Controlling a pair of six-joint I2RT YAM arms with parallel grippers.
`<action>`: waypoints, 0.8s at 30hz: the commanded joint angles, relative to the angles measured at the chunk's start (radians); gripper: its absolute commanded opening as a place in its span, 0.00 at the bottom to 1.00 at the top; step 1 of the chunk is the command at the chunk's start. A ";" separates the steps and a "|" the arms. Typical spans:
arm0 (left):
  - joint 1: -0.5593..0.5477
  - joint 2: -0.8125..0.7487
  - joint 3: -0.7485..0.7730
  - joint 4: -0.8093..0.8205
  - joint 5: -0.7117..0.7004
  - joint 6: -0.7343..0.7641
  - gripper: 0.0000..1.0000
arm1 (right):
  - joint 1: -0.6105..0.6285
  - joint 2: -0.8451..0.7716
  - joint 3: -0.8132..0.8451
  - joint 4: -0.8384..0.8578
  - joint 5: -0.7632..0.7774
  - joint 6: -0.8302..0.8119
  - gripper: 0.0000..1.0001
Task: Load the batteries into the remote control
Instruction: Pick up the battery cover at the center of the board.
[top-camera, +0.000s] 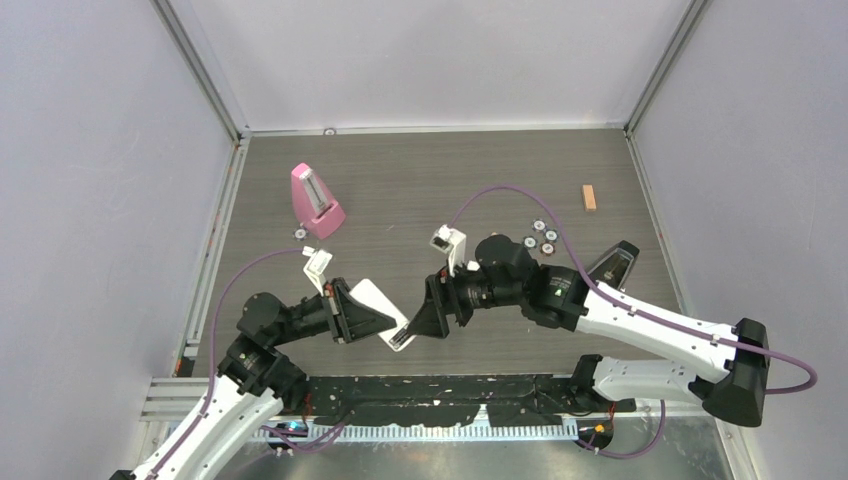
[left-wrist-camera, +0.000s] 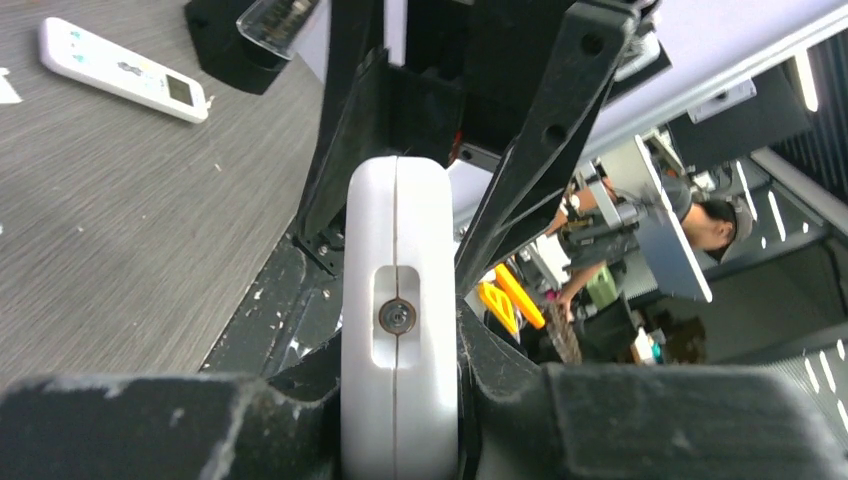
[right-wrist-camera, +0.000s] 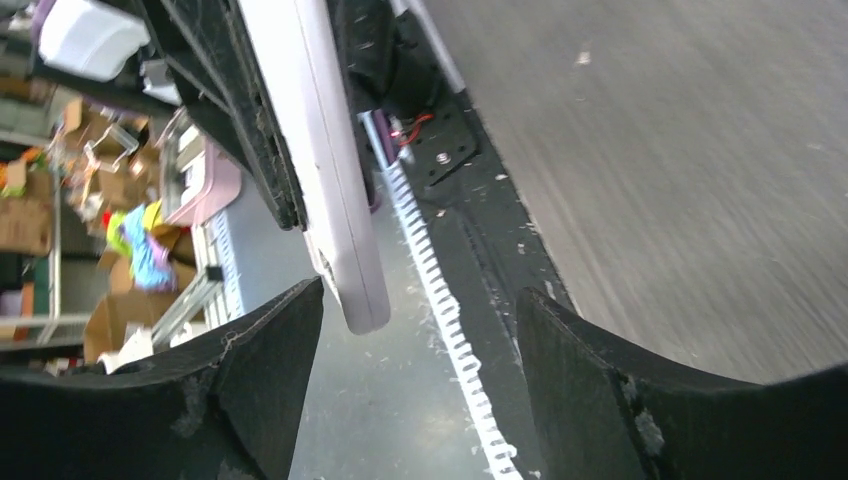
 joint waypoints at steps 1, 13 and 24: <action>-0.002 0.020 0.084 0.005 0.126 0.097 0.00 | 0.035 0.014 -0.027 0.166 -0.148 0.008 0.73; -0.002 0.040 0.117 -0.004 0.121 0.057 0.00 | 0.038 -0.047 -0.195 0.490 -0.125 0.208 0.46; -0.001 -0.045 0.004 -0.093 -0.292 -0.026 0.00 | -0.006 -0.204 -0.179 0.085 0.347 0.171 0.75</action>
